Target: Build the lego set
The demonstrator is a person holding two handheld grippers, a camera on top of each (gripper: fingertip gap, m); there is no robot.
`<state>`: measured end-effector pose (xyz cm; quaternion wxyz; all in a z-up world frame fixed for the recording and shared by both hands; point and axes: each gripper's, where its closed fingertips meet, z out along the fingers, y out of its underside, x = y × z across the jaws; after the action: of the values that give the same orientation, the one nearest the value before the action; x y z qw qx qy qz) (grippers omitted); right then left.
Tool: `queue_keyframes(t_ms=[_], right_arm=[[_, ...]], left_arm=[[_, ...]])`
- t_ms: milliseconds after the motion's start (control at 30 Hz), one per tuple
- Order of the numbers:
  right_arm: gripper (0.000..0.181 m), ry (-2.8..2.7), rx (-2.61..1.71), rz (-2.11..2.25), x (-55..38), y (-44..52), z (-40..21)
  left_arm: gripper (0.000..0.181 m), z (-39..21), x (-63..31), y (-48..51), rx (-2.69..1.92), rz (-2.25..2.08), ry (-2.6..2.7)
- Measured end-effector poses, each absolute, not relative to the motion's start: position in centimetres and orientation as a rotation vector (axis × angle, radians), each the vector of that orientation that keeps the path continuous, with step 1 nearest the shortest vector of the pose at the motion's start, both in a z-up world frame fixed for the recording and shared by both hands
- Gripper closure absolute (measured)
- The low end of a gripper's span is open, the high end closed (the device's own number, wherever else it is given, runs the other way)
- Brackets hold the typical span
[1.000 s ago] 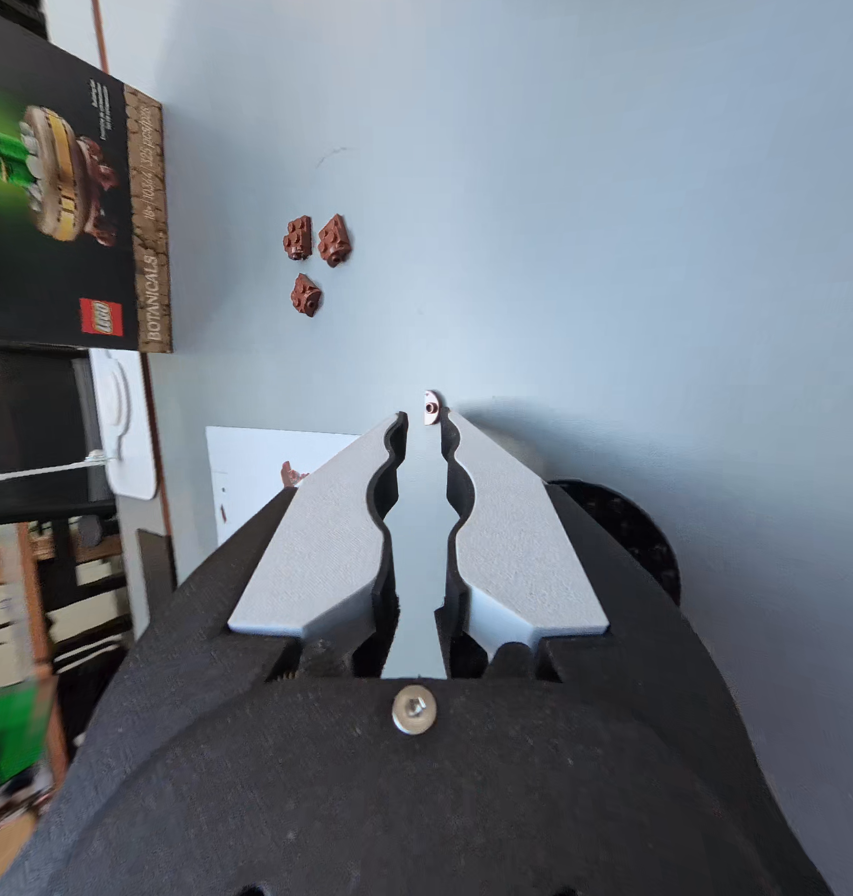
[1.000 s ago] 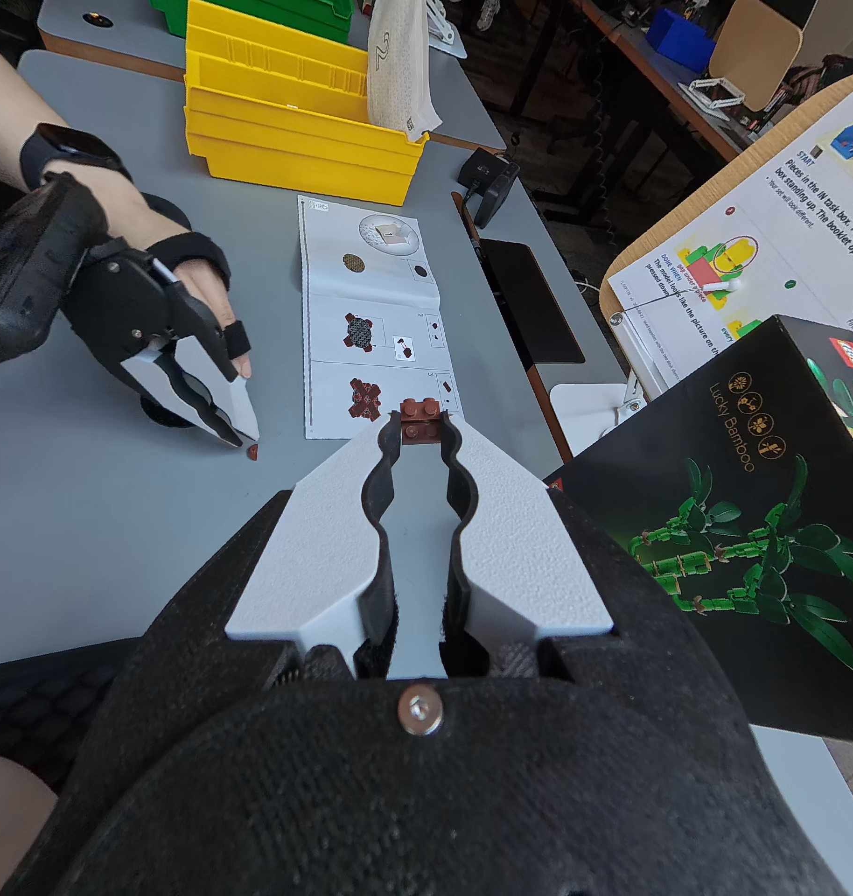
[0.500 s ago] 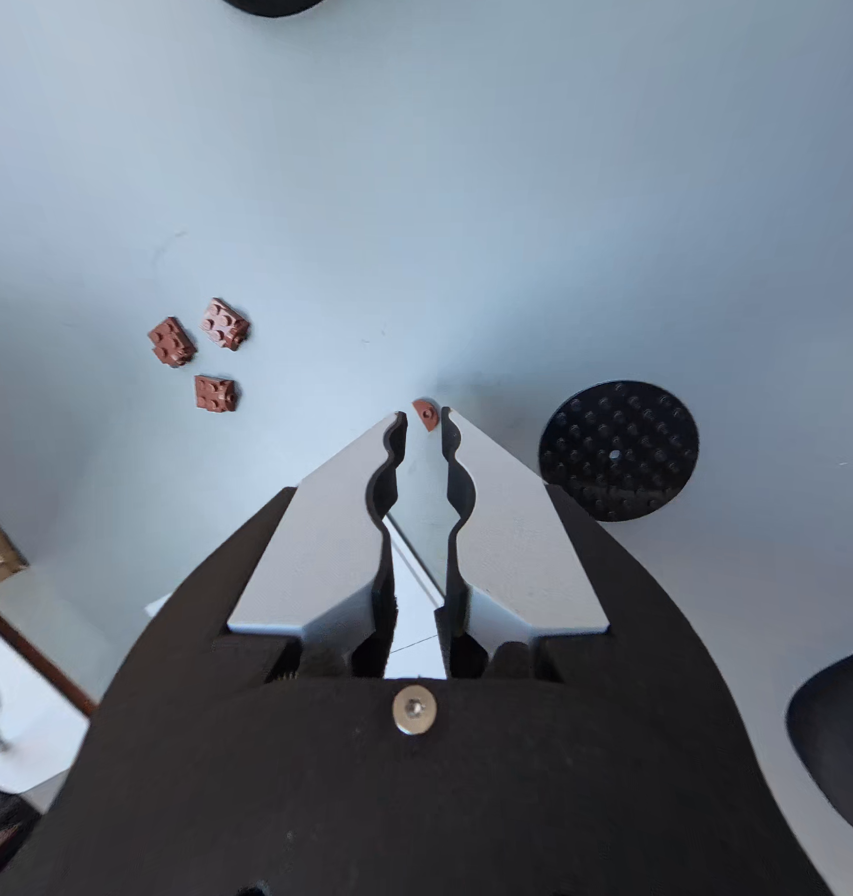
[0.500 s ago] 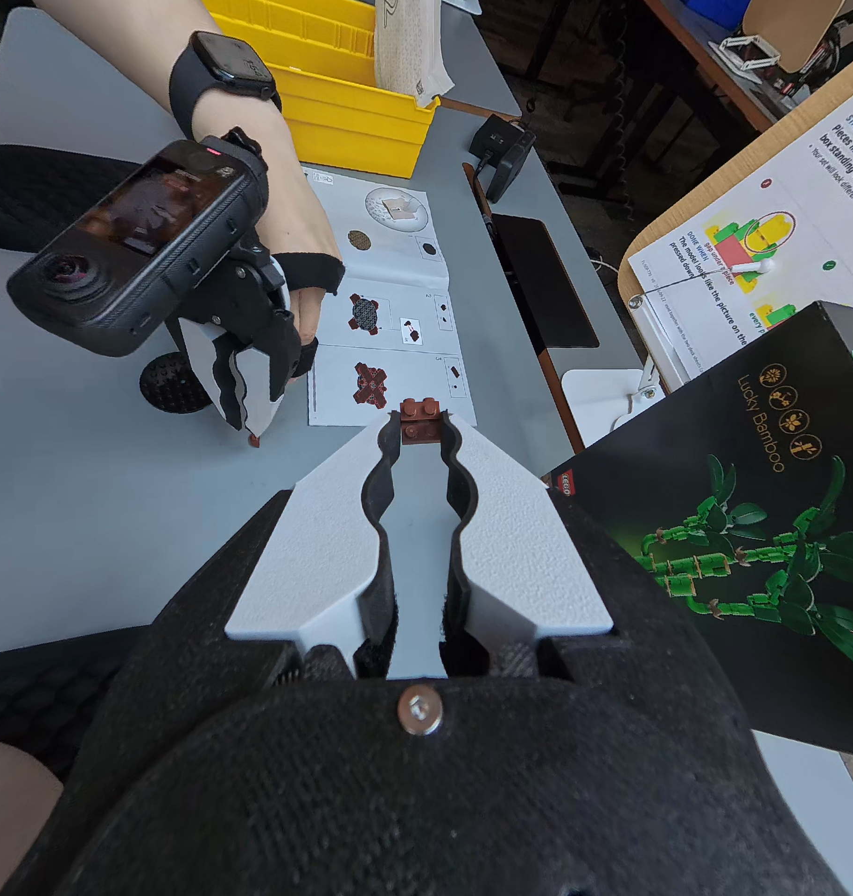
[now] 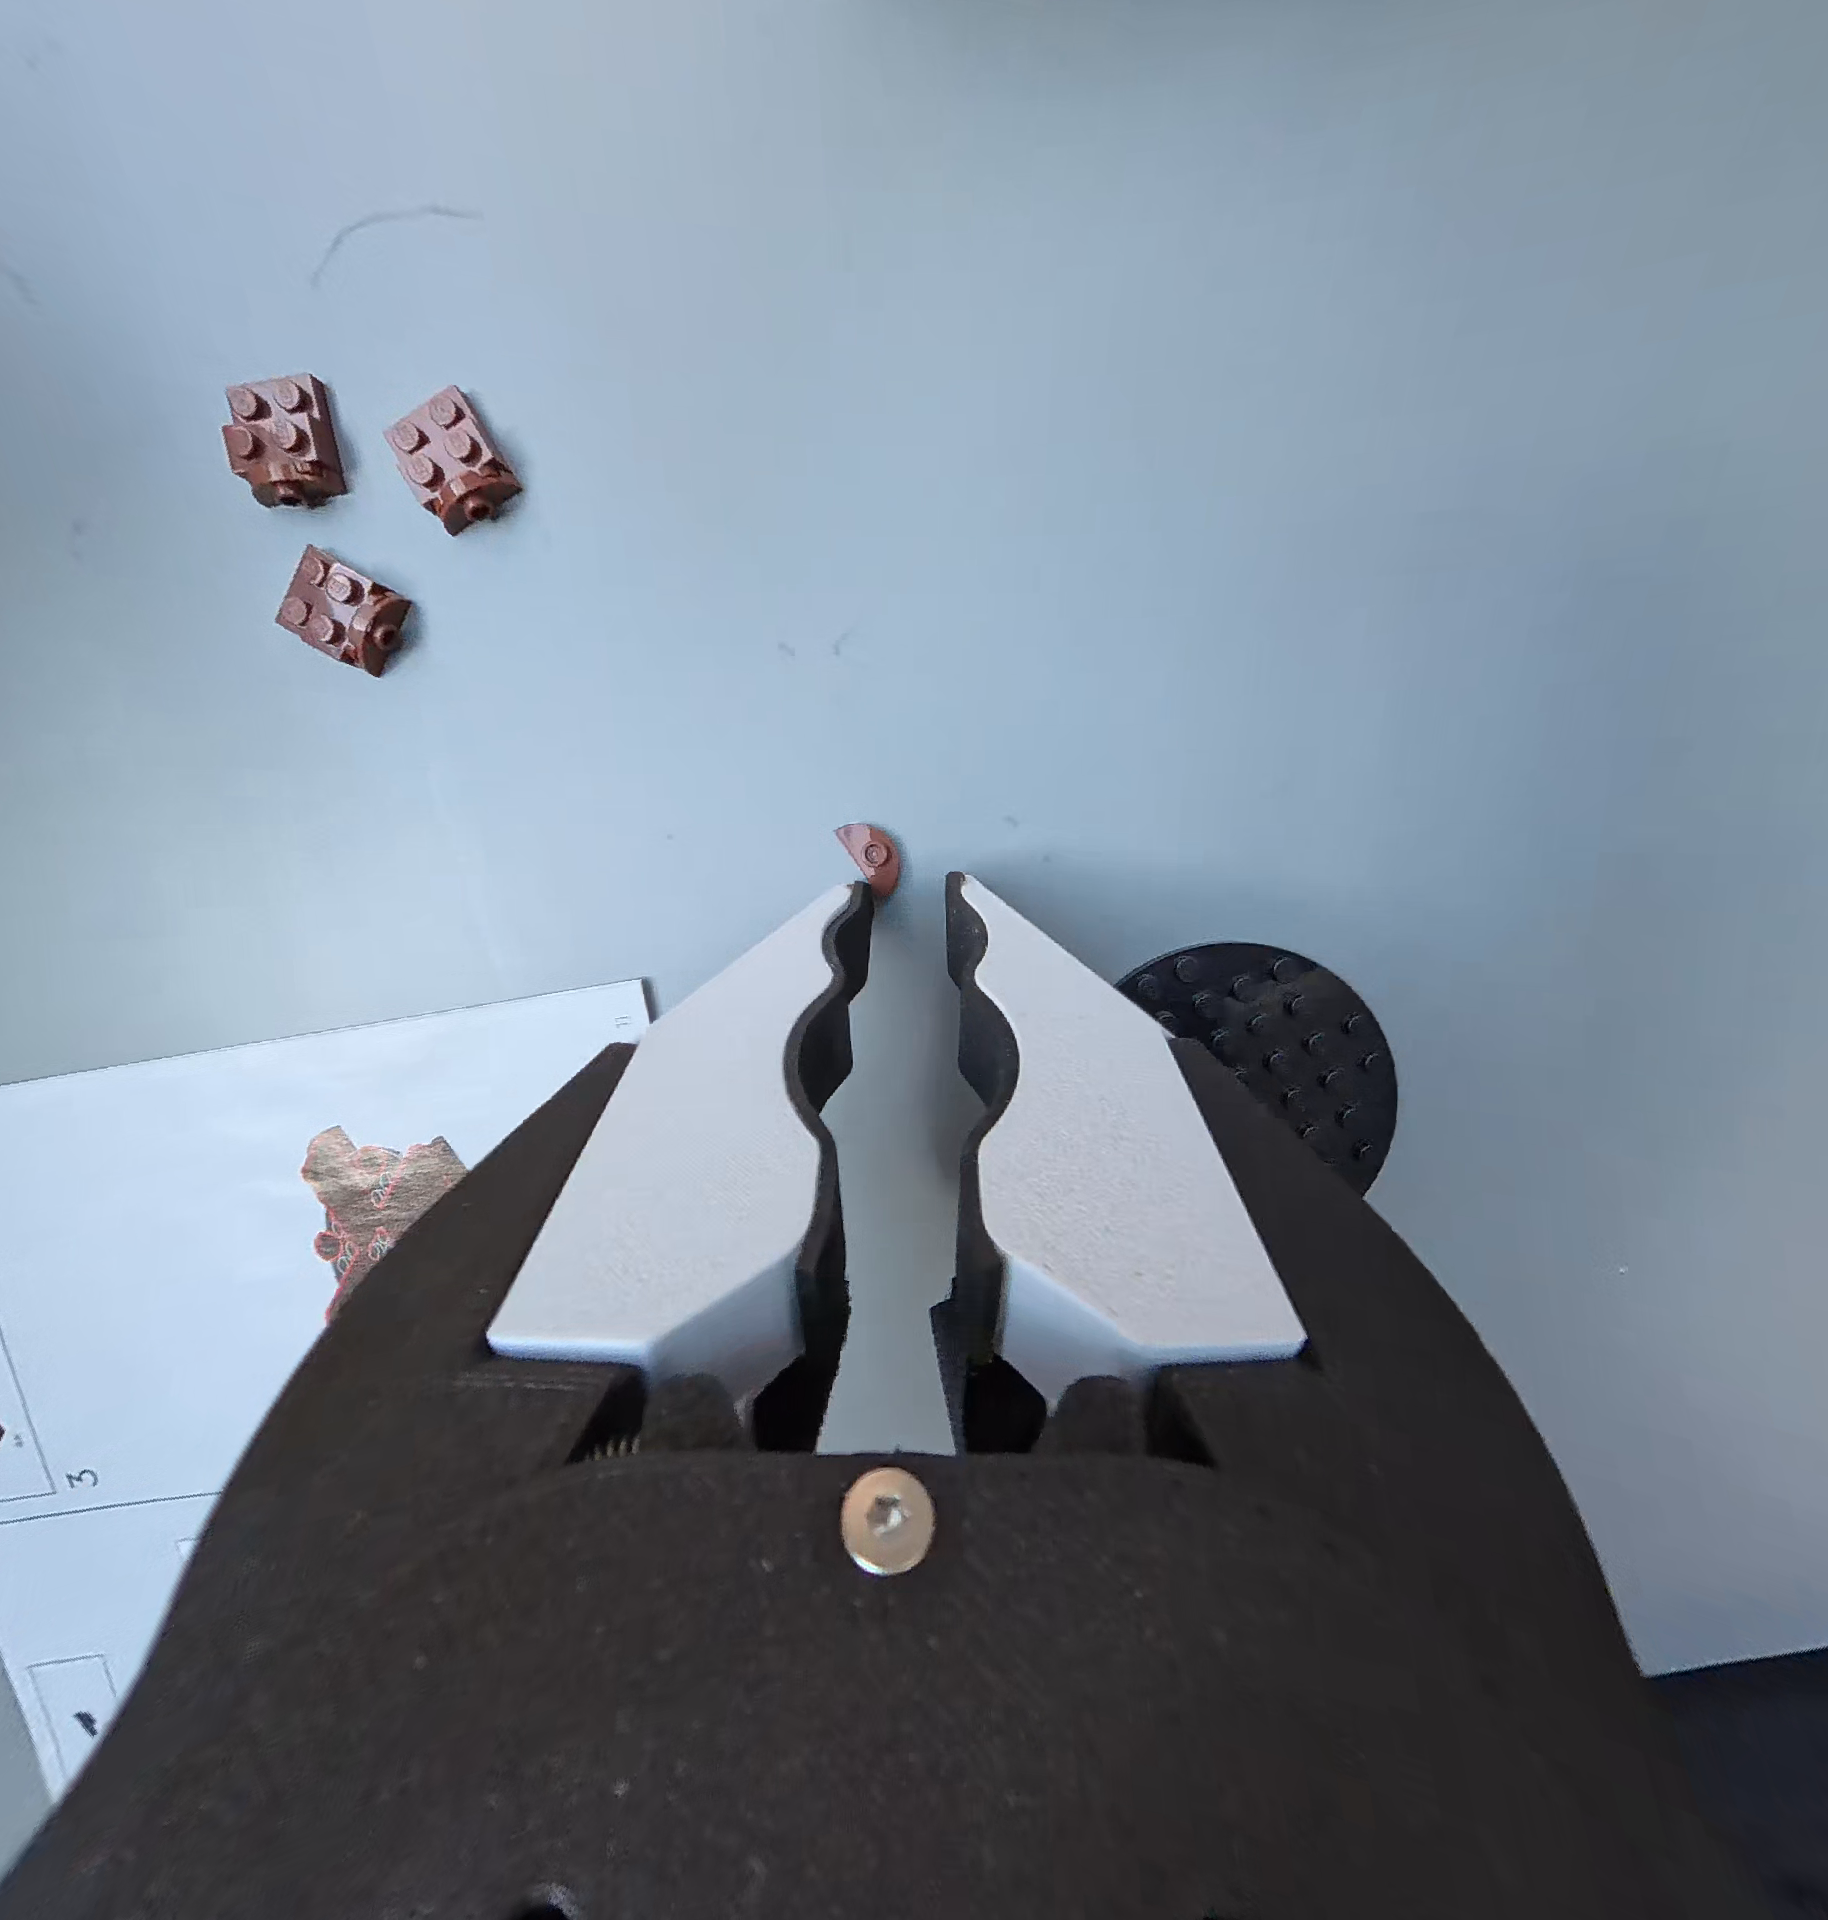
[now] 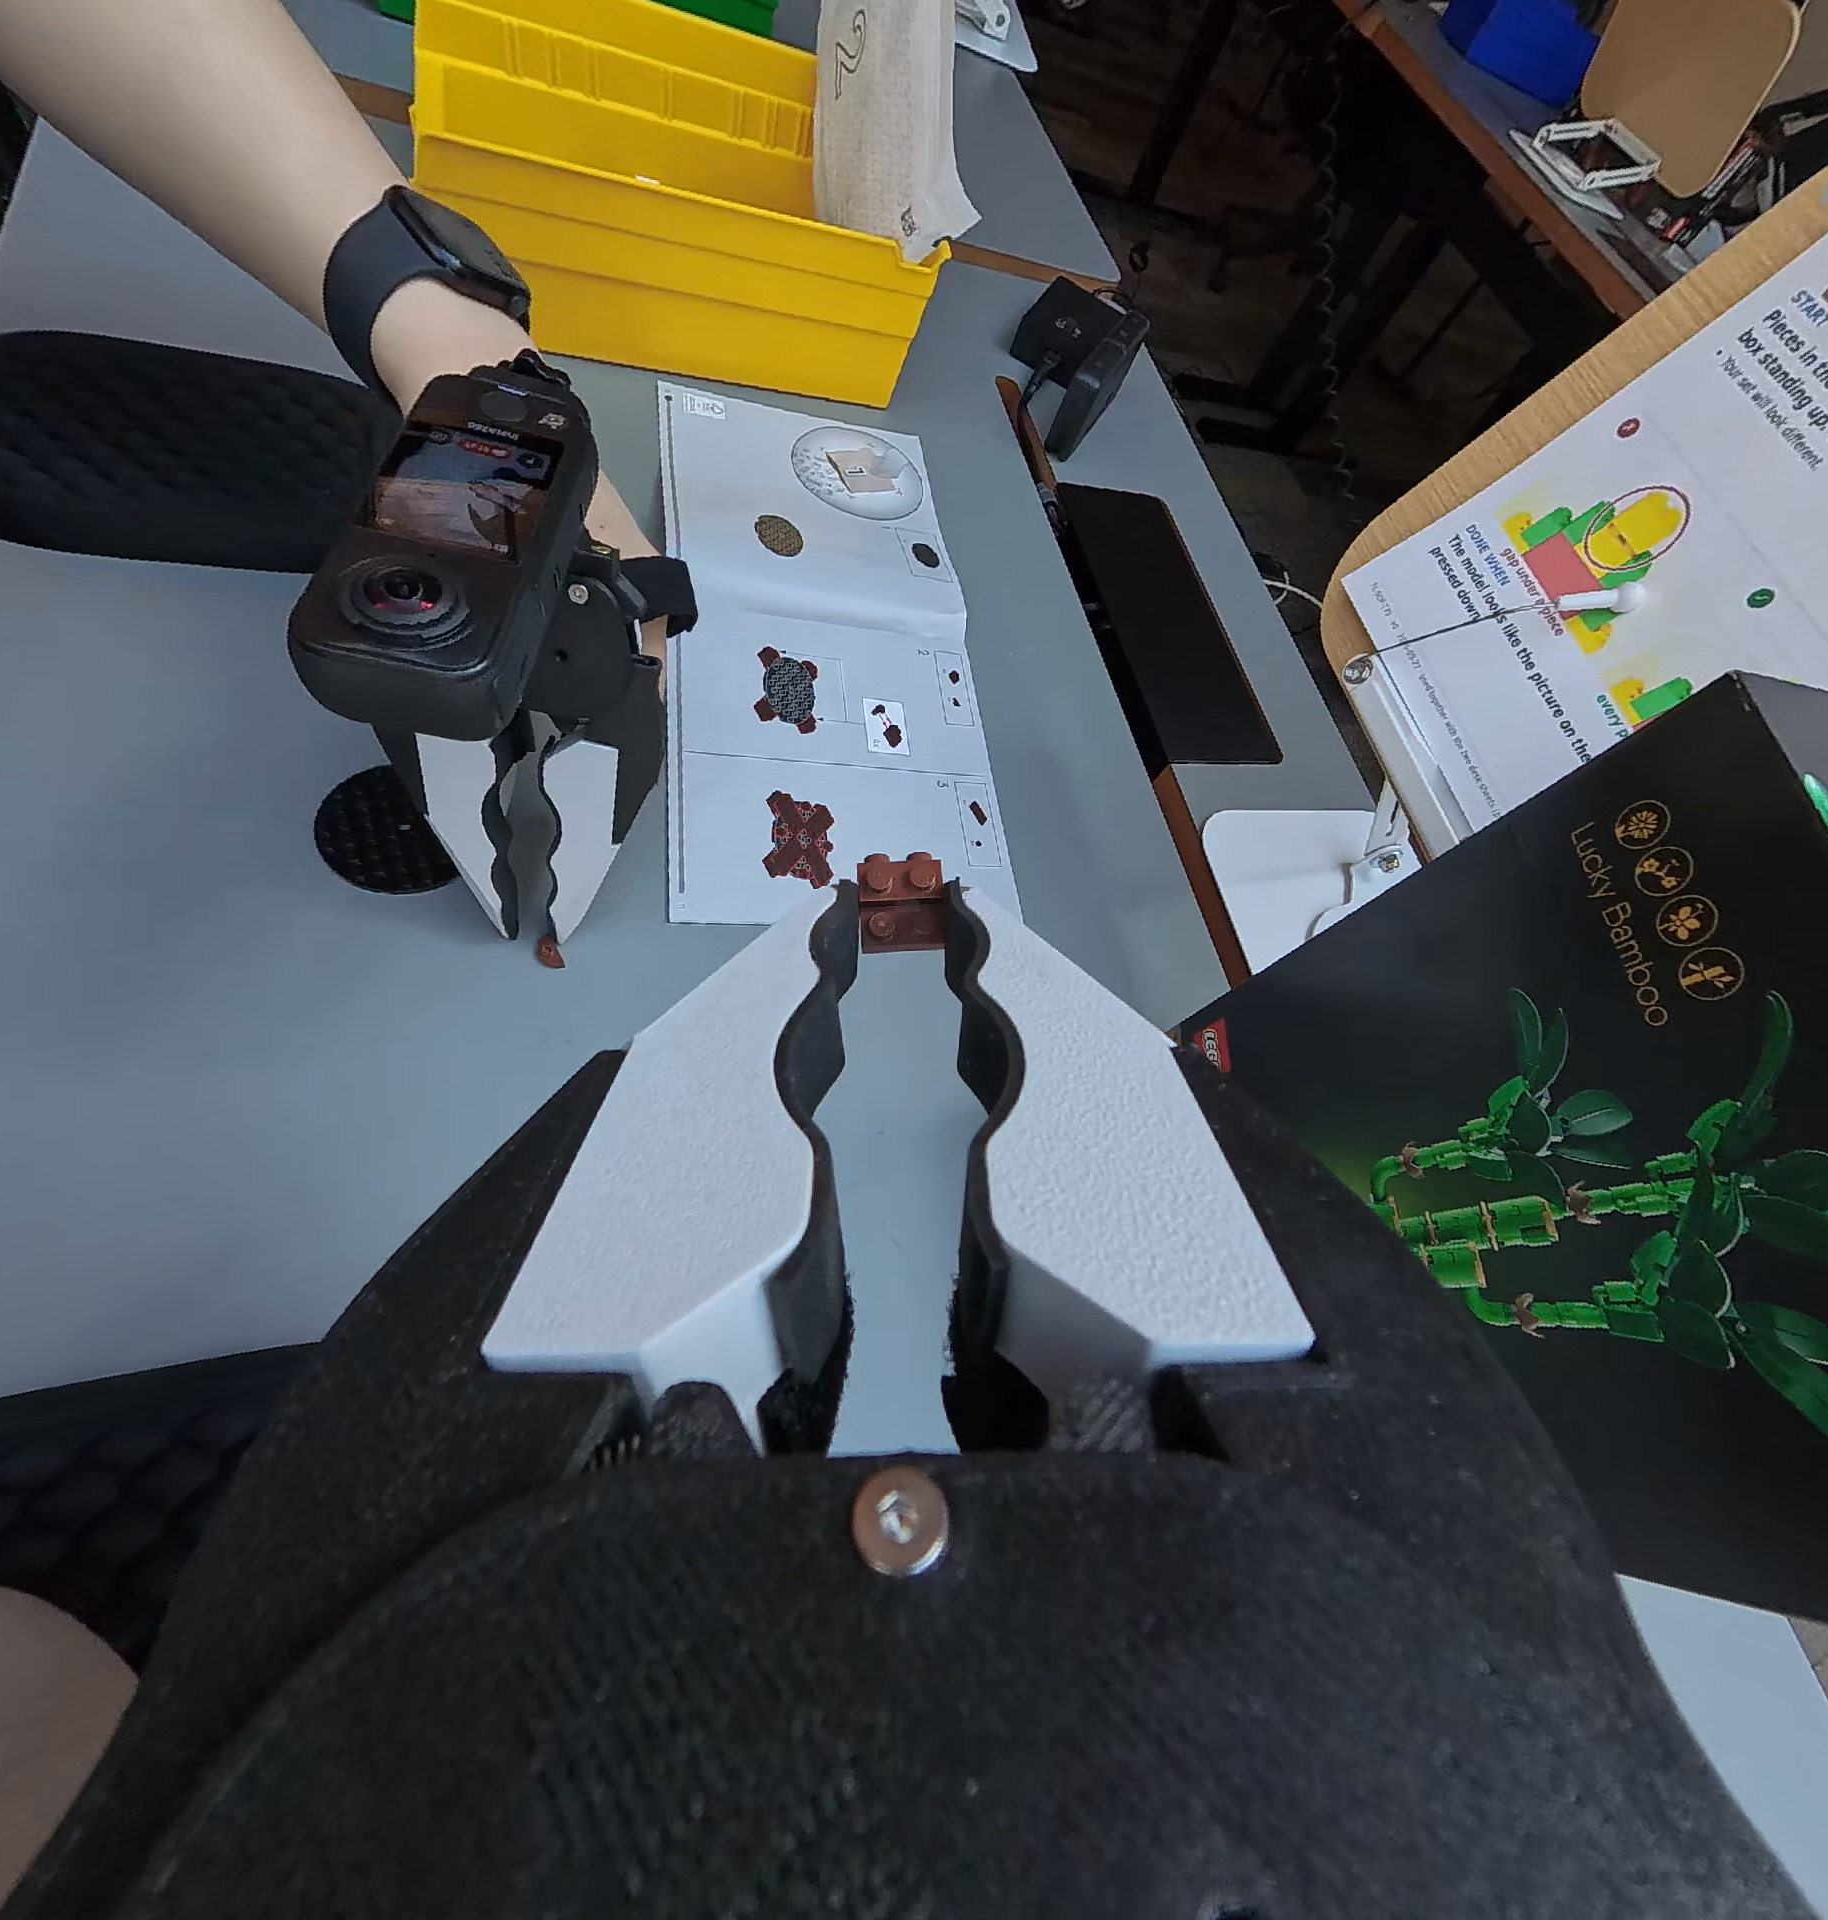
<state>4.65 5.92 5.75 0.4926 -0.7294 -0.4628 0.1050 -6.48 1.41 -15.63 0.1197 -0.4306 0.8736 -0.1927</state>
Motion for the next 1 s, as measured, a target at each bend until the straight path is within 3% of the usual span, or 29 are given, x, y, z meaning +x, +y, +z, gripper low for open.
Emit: queue_keyframes(t_ms=[500, 700, 1000], right_arm=[[0.166, -1.114, -1.779, 0.259, 4.9, 6.2, 5.5], [0.166, -1.117, -1.784, 0.259, 4.9, 6.2, 5.4], [0.166, -1.118, -1.783, 0.266, 4.9, 6.2, 5.4]], left_arm=[[0.168, -14.0, -5.4, 1.8, -1.382, -0.587, 2.316], [0.177, -14.3, -5.5, 1.2, -1.335, -0.556, 2.402], [0.173, -14.7, -5.2, 1.4, -1.29, -0.469, 2.484]])
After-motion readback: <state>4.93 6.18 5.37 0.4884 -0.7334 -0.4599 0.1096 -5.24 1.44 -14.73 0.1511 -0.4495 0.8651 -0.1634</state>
